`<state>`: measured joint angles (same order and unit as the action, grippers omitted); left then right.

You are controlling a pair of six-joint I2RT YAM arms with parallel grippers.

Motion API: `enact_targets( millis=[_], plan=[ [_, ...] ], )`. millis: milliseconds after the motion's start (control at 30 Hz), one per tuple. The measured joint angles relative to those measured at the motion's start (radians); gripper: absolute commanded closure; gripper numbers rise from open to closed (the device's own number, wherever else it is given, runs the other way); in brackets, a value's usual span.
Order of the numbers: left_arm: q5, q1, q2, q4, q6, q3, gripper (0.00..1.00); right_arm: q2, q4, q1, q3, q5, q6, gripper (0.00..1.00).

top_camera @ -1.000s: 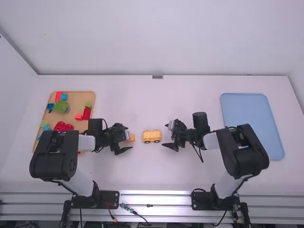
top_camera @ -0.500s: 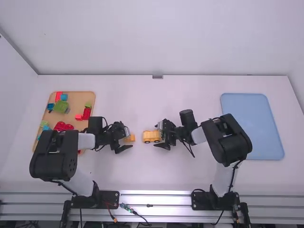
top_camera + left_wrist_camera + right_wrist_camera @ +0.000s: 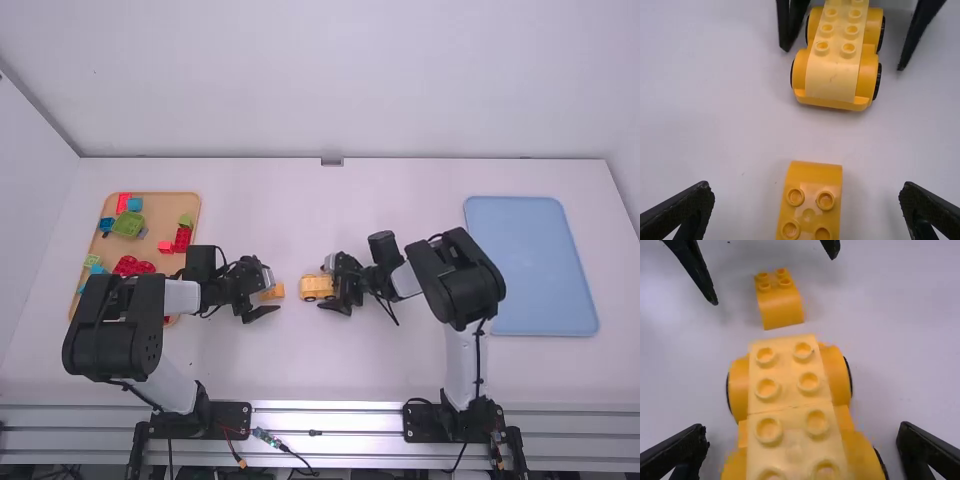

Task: Assemble lego blocks to make yellow taxi

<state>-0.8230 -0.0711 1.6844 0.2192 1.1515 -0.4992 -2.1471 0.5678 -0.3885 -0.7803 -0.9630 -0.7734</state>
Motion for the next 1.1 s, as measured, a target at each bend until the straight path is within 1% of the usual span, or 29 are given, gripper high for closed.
enact_targets(
  millis=[133, 200, 233, 267, 333, 367, 433, 500, 567, 633, 667, 700, 733, 767, 833, 900, 967, 1033, 1067, 1100],
  plan=[
    [-0.005, 0.0, 0.0, 0.0, 0.019, 0.0, 0.0, -0.005, 0.02, 0.005, 0.002, -0.027, -0.004, 0.12],
    [-0.005, 0.0, 0.001, 0.002, 0.023, 0.0, 0.01, -0.005, 0.036, 0.005, 0.009, -0.036, -0.008, 0.17],
    [-0.005, 0.0, 0.002, 0.002, 0.024, 0.0, 0.02, -0.005, 0.042, 0.005, 0.013, -0.04, -0.012, 0.22],
    [-0.005, 0.0, 0.003, 0.002, 0.024, 0.0, 0.03, -0.005, 0.046, 0.005, 0.016, -0.042, -0.011, 0.24],
    [-0.008, 0.0, 0.016, 0.002, 0.026, 0.0, 0.09, -0.005, 0.06, 0.005, 0.027, -0.047, -0.011, 0.32],
    [-0.007, 0.0, 0.027, -0.002, 0.035, 0.0, 0.12, -0.005, 0.06, 0.005, 0.031, -0.049, -0.011, 0.38],
    [-0.008, 0.0, 0.043, -0.016, 0.05, -0.005, 0.14, -0.005, 0.057, 0.005, 0.033, -0.051, -0.014, 0.41],
    [-0.012, 0.0, 0.065, -0.042, 0.063, -0.022, 0.16, -0.005, 0.058, 0.005, 0.034, -0.051, -0.014, 0.46],
    [-0.016, -0.003, 0.077, -0.051, 0.069, -0.037, 0.16, -0.005, 0.058, 0.005, 0.034, -0.052, -0.015, 0.46],
    [-0.015, -0.003, 0.09, -0.055, 0.076, -0.06, 0.19, -0.005, 0.058, 0.005, 0.034, -0.052, -0.013, 0.46],
    [-0.016, -0.004, 0.095, -0.055, 0.076, -0.071, 0.28, -0.005, 0.058, 0.005, 0.034, -0.052, -0.013, 0.45],
    [-0.017, -0.004, 0.096, -0.056, 0.075, -0.077, 0.35, -0.005, 0.058, 0.005, 0.034, -0.052, -0.013, 0.45],
    [-0.019, -0.004, 0.098, -0.06, 0.076, -0.084, 0.48, -0.005, 0.057, 0.005, 0.034, -0.052, -0.016, 0.45],
    [-0.022, -0.006, 0.1, -0.078, 0.097, -0.094, 0.48, -0.005, 0.058, 0.005, 0.034, -0.052, -0.014, 0.44],
    [-0.023, -0.006, 0.101, -0.101, 0.107, -0.102, 0.46, -0.005, 0.057, 0.005, 0.034, -0.052, -0.012, 0.44],
    [-0.023, -0.006, 0.101, -0.161, 0.13, -0.116, 0.43, -0.005, 0.058, 0.005, 0.034, -0.052, -0.013, 0.44],
    [-0.023, -0.008, 0.101, -0.187, 0.138, -0.123, 0.4, -0.005, 0.058, 0.005, 0.034, -0.052, -0.015, 0.43],
    [-0.023, -0.014, 0.101, -0.206, 0.148, -0.133, 0.41, -0.005, 0.058, 0.005, 0.034, -0.052, -0.012, 0.43],
    [-0.023, -0.017, 0.101, -0.209, 0.15, -0.135, 0.45, -0.005, 0.057, 0.005, 0.034, -0.051, -0.012, 0.43],
    [-0.022, -0.021, 0.101, -0.21, 0.153, -0.137, 0.46, -0.005, 0.058, 0.005, 0.034, -0.052, -0.014, 0.43]
  ],
)
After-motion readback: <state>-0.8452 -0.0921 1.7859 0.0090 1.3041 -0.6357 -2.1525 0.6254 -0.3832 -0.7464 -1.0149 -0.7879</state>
